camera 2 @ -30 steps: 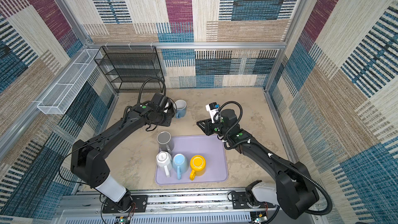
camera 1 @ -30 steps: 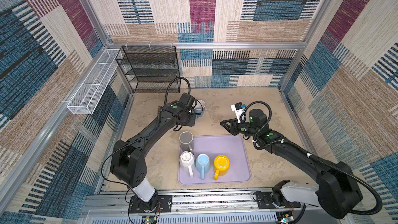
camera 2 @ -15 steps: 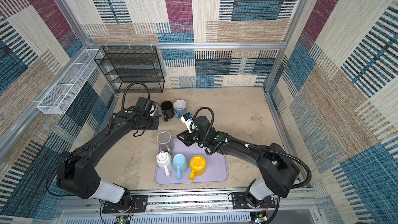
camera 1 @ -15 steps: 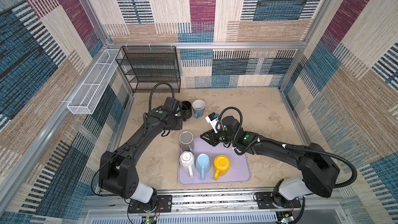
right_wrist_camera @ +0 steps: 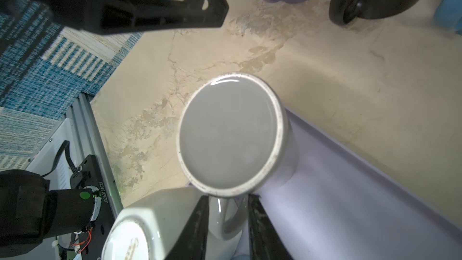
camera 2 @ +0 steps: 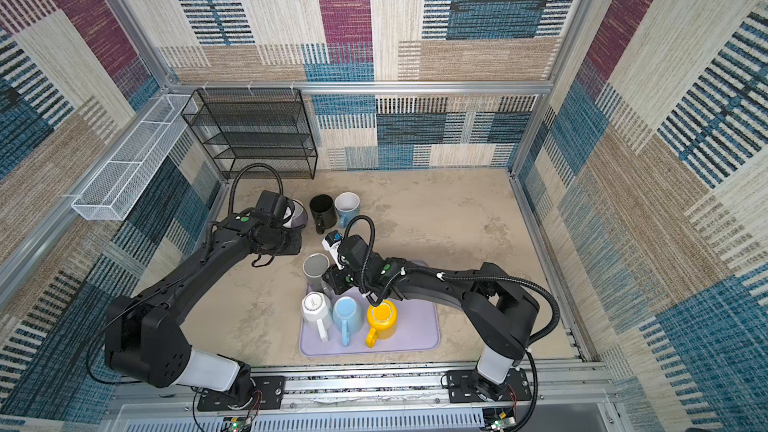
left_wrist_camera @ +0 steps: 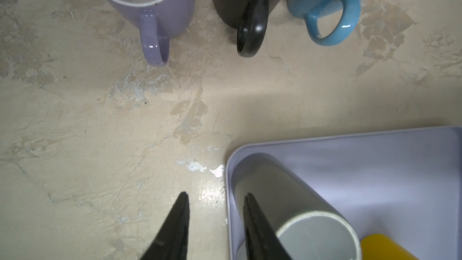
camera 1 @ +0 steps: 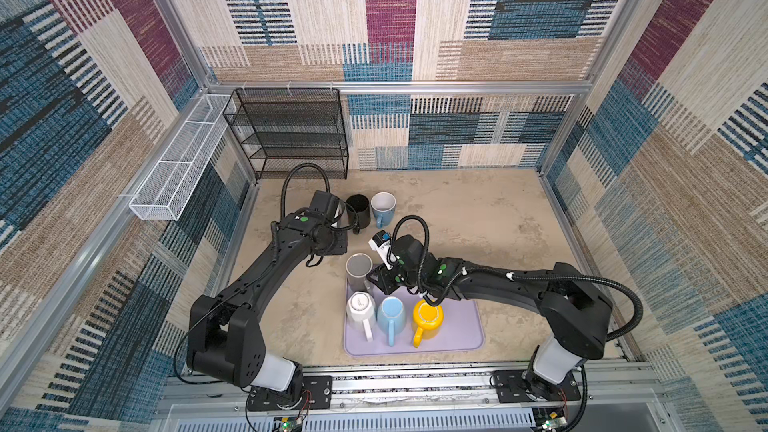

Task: Turn the mug right side up
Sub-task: 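Release the blue mug and raise the left gripper while the right gripper reaches the tray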

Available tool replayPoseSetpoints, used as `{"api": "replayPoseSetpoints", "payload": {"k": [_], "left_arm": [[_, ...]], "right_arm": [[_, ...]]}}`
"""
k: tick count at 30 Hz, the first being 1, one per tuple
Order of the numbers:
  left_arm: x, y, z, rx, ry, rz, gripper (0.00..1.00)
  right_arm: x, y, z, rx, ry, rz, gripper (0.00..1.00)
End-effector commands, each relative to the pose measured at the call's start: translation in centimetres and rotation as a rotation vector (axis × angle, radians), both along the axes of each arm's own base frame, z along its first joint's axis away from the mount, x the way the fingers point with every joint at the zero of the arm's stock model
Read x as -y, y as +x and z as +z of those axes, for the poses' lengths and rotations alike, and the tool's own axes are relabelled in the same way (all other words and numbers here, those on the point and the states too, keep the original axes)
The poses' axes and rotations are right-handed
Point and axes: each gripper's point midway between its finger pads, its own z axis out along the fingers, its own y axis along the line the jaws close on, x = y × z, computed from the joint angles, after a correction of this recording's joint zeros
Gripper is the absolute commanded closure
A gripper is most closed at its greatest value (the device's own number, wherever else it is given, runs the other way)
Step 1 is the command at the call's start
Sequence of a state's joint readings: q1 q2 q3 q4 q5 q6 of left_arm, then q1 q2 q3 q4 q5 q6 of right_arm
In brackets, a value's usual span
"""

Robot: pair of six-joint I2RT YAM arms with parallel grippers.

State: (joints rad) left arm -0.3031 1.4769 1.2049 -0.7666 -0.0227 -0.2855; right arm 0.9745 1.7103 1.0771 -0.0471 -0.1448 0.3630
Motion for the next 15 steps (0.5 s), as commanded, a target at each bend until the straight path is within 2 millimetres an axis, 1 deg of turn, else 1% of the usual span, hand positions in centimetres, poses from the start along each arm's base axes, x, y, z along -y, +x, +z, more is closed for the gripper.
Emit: {"api": "replayPoseSetpoints", "payload": {"k": [1,7,12,15], "left_arm": [[-0.2,0.1,0.1,0.01,0.003,-0.003,0.66],[0.0,0.1,0.1,0.007,-0.006,-0.008,0.66],[-0.1,0.0,0.0,0.005,-0.005,-0.007,0.66],[-0.1,0.0,0.0,0.005,-0.006,-0.01,0.66]], "right_arm": [[-0.2,0.1,-0.6,0.004,-0.034,-0.02,0.7],[-0.5,-0.3,-1.4,-0.008,-0.058,-0.027,0.7],[0.0,0.5,-2.1,-0.004,-0.1,-0.075,0.71],[0.2,0.9,-2.6,-0.005,-0.132,-0.092,0.73]]}}
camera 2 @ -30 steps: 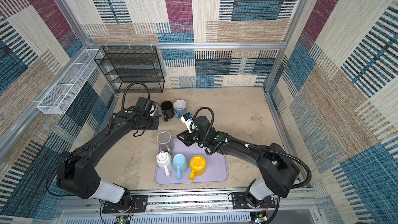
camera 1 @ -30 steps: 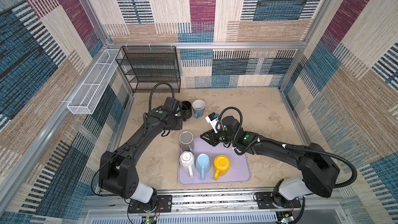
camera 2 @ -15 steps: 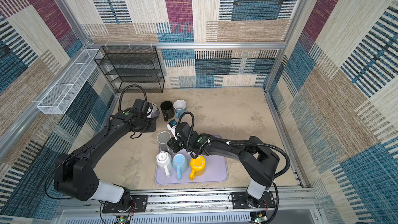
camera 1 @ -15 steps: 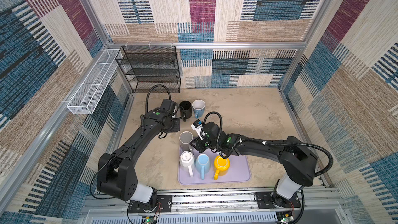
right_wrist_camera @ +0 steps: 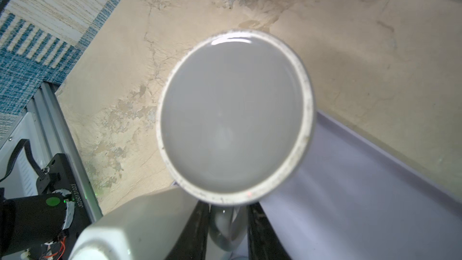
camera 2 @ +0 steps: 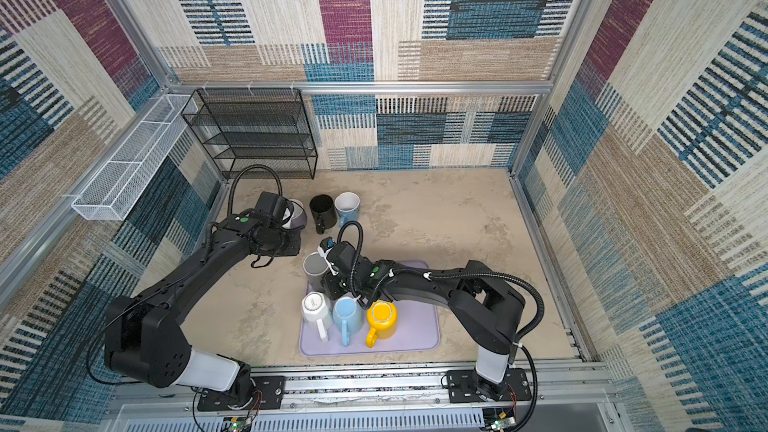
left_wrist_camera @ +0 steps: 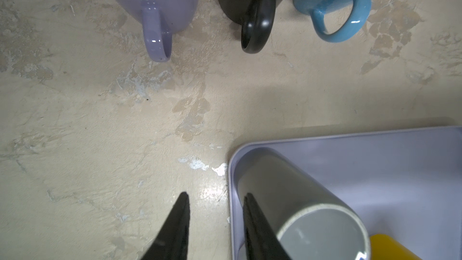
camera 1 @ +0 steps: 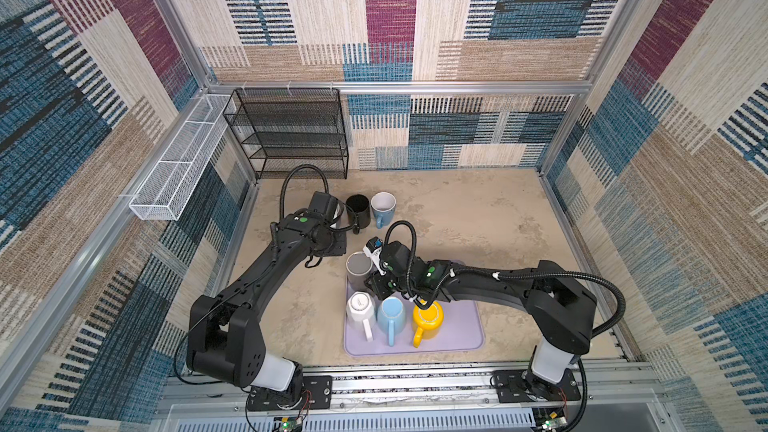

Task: Turn the mug right side up
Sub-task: 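Release the blue mug and raise the left gripper while the right gripper reaches the tray, then lower the right gripper onto the upside-down grey mug and close on it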

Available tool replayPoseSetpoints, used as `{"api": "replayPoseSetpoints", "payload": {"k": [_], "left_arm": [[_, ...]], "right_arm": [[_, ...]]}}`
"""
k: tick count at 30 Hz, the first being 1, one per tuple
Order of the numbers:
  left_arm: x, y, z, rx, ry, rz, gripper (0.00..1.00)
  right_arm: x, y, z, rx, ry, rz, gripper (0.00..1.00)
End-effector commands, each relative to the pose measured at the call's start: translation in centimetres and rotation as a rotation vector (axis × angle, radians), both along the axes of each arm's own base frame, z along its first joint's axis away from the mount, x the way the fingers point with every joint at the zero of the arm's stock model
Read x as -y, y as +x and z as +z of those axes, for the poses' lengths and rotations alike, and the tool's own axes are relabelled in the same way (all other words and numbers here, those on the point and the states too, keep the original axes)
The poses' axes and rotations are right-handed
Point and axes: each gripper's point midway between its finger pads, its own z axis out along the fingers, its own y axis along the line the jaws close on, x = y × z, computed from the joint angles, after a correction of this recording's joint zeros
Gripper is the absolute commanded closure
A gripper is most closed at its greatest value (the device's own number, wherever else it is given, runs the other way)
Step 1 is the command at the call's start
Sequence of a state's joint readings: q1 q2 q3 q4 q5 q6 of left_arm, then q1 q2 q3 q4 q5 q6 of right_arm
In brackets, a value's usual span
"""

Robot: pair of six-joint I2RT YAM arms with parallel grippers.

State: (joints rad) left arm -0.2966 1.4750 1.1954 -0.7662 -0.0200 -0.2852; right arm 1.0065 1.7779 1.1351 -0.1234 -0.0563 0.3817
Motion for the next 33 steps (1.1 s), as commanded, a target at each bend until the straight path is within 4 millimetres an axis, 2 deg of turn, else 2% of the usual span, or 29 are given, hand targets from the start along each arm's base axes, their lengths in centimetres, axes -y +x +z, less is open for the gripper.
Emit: {"api": "replayPoseSetpoints", "payload": {"k": [1,16,33], "left_arm": [[0.2,0.2,0.3,0.016,-0.007,-0.014,0.66],[0.3,0.4,0.6,0.021,-0.009,-0.022,0.67],[0.4,0.6,1.0,0.03,-0.014,-0.025,0.67]], "right_arm": [[0.6,0.7,-0.6,0.007,-0.044,-0.048,0.74],[2.1,1.7,-0.9,0.05,-0.126,-0.098,0.88],[4.6,2.8,-0.5,0.112,-0.219,-0.158,0.92]]}}
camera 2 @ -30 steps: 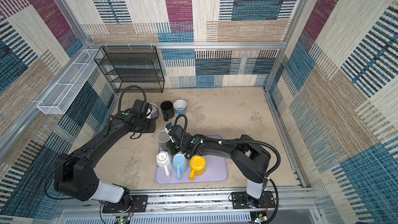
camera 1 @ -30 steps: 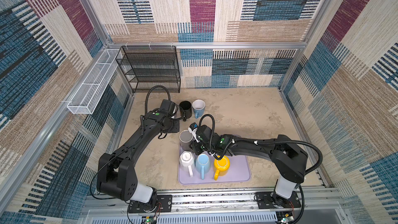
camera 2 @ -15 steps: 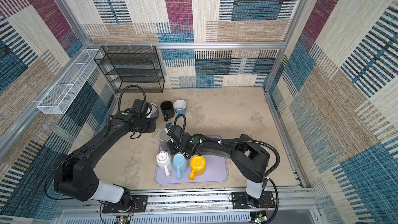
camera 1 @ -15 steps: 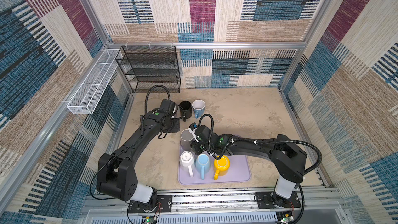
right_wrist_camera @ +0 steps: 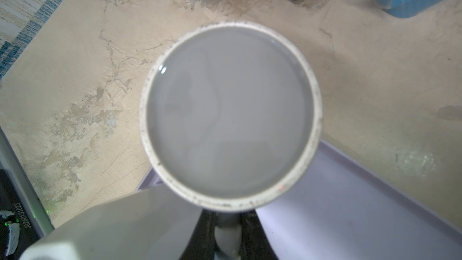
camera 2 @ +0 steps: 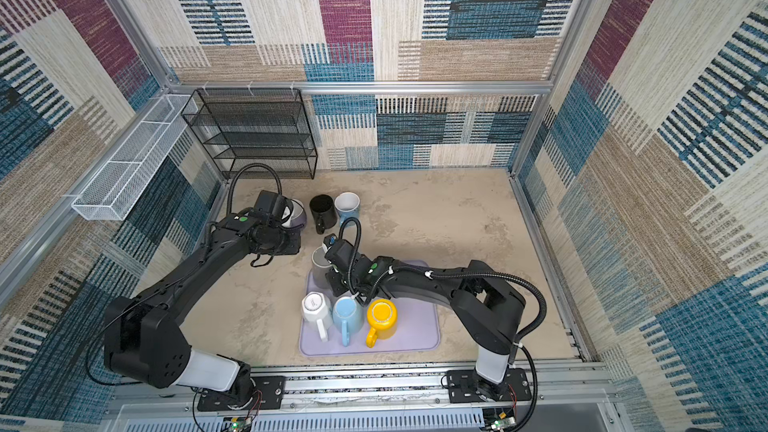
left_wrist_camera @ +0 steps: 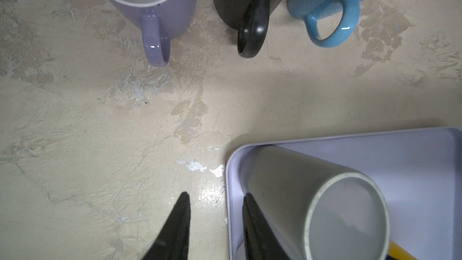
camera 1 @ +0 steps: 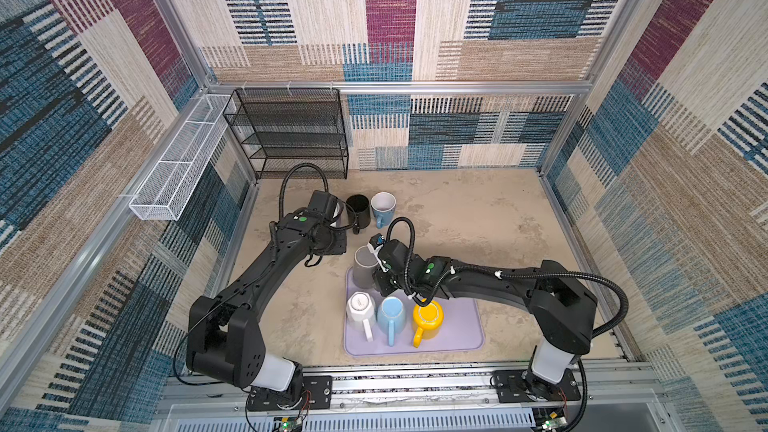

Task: Turn the mug right side up
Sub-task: 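Lower the right gripper onto the upside-down grey mug and close on it, then lift the grey mug off the tray and carry it toward the left gripper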

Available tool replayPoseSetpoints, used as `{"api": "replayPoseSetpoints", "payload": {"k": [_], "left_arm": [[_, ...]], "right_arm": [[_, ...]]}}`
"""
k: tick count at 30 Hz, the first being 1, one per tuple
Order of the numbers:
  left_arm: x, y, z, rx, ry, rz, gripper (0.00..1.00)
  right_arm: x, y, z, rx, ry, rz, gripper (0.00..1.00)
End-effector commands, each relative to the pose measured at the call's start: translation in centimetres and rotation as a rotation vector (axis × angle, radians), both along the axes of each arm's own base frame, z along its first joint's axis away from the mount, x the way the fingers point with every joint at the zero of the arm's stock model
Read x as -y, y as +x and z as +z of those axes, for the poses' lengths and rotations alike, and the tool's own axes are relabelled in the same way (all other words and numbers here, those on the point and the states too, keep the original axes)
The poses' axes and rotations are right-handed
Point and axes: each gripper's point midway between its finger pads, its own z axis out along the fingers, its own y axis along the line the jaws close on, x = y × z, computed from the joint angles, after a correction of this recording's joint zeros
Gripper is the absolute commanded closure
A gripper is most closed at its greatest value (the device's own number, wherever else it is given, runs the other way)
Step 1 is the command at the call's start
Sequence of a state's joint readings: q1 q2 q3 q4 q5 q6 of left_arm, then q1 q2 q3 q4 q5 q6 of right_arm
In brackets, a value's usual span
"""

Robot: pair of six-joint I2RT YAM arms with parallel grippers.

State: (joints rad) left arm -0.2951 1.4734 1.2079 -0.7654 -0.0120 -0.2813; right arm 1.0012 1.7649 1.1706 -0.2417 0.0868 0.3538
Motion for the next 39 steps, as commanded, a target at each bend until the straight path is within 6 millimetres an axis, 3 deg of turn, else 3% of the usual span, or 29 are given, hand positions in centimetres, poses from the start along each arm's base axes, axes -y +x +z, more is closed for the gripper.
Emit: {"api": "replayPoseSetpoints", "payload": {"k": [1,15,25,39], "left_arm": [[0.2,0.3,0.5,0.018,-0.005,-0.022,0.67],[0.1,0.2,0.2,0.012,0.003,-0.018,0.68],[0.0,0.1,0.0,0.008,0.005,-0.018,0.68],[-0.1,0.0,0.2,0.015,0.004,-0.014,0.68]], "right_arm": [[2.1,1.1,-0.5,0.046,-0.092,-0.065,0.92],[1.2,0.2,-2.1,-0.021,-0.125,0.003,0.77],[0.8,0.5,-2.5,-0.035,-0.153,0.007,0.75],[0.6,1.7,-1.2,0.014,-0.152,-0.002,0.93]]}}
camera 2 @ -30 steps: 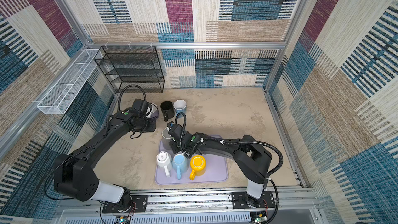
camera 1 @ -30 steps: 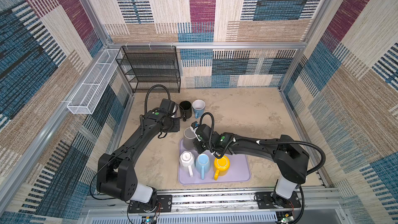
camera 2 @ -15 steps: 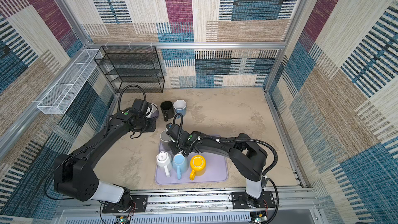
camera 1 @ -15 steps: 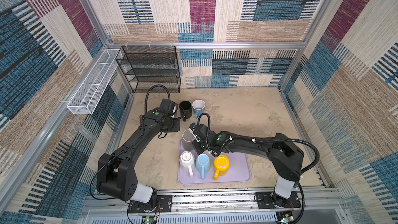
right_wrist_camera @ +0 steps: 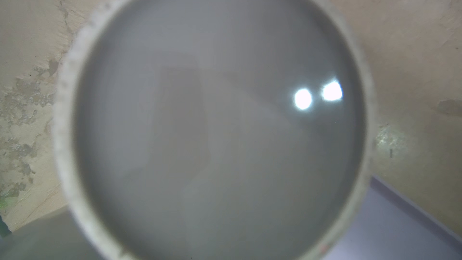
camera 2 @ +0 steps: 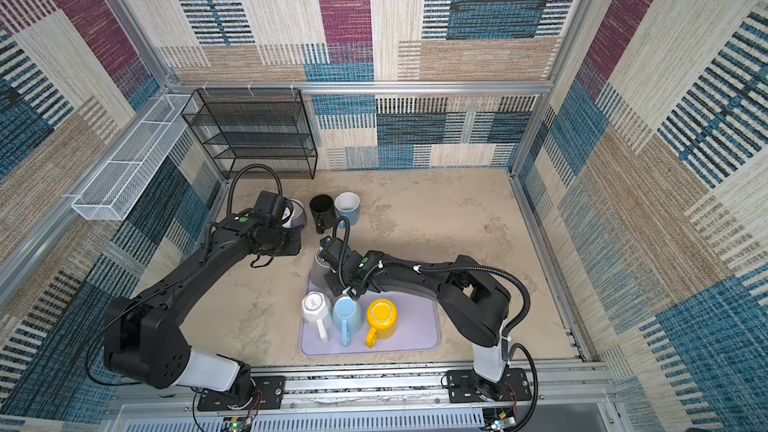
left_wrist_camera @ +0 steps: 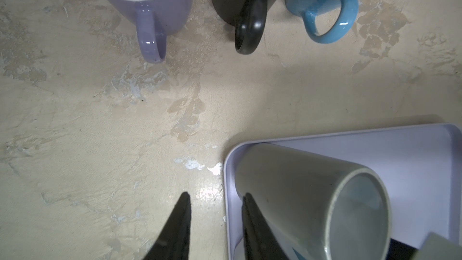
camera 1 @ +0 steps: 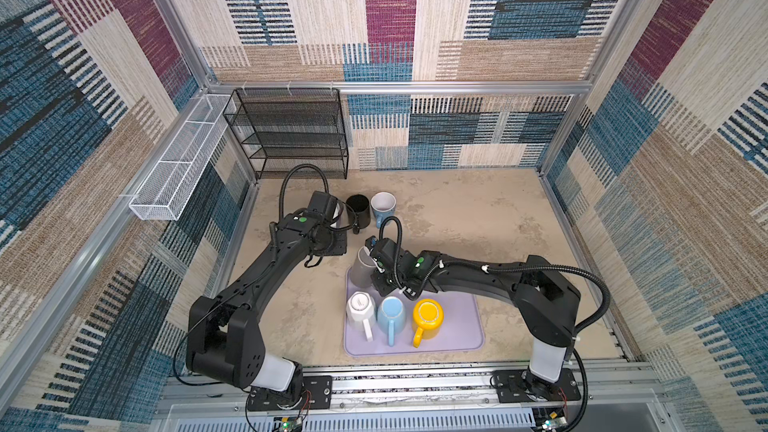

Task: Turn the mug right side up
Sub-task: 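Lift the grey mug off the tray and carry it toward the left gripper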

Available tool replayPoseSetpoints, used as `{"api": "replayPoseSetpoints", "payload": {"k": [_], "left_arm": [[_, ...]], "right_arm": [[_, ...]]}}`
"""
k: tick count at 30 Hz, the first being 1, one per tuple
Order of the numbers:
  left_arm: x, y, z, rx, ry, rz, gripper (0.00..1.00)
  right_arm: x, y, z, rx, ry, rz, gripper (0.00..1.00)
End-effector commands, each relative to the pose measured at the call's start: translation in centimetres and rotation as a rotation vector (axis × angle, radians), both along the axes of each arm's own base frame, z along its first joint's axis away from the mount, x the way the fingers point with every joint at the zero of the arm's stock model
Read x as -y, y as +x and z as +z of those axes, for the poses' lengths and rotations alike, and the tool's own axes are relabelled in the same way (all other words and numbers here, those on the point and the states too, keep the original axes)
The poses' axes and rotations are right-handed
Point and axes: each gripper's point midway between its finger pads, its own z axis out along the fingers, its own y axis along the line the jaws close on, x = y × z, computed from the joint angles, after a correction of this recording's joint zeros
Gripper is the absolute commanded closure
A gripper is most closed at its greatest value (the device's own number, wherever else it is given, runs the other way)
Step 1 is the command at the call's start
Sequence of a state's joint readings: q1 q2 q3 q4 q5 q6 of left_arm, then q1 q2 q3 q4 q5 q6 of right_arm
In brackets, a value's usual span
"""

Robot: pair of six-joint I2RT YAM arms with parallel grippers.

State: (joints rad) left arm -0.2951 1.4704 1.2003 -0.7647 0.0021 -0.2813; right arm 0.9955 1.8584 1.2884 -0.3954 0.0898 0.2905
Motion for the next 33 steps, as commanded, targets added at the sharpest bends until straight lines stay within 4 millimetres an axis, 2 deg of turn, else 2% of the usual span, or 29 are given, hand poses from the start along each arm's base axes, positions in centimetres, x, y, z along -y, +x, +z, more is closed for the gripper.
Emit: {"api": "replayPoseSetpoints", "payload": {"k": [1,5,12,18,26,33], "left_arm": [[-0.2,0.2,0.3,0.022,0.015,-0.009,0.68],[-0.3,0.2,0.5,0.029,0.015,-0.008,0.68],[-0.2,0.1,0.8,0.038,0.008,-0.007,0.68],[0.2,0.1,1.2,0.054,-0.015,-0.02,0.68],[0.8,0.1,1.7,0.076,-0.054,-0.031,0.69],[2.0,0.3,1.8,0.086,-0.116,-0.049,0.69]], "right_arm": [[0.6,1.5,0.9,0.061,-0.015,-0.041,0.94],[1.0,2.2,2.2,0.088,0.008,-0.057,1.0],[2.1,3.6,4.9,0.144,0.047,-0.094,1.0],[3.6,4.6,6.1,0.18,0.05,-0.137,1.0],[7.0,5.5,7.5,0.221,0.102,-0.238,1.0],[11.1,6.6,7.9,0.243,0.135,-0.336,1.0]]}}
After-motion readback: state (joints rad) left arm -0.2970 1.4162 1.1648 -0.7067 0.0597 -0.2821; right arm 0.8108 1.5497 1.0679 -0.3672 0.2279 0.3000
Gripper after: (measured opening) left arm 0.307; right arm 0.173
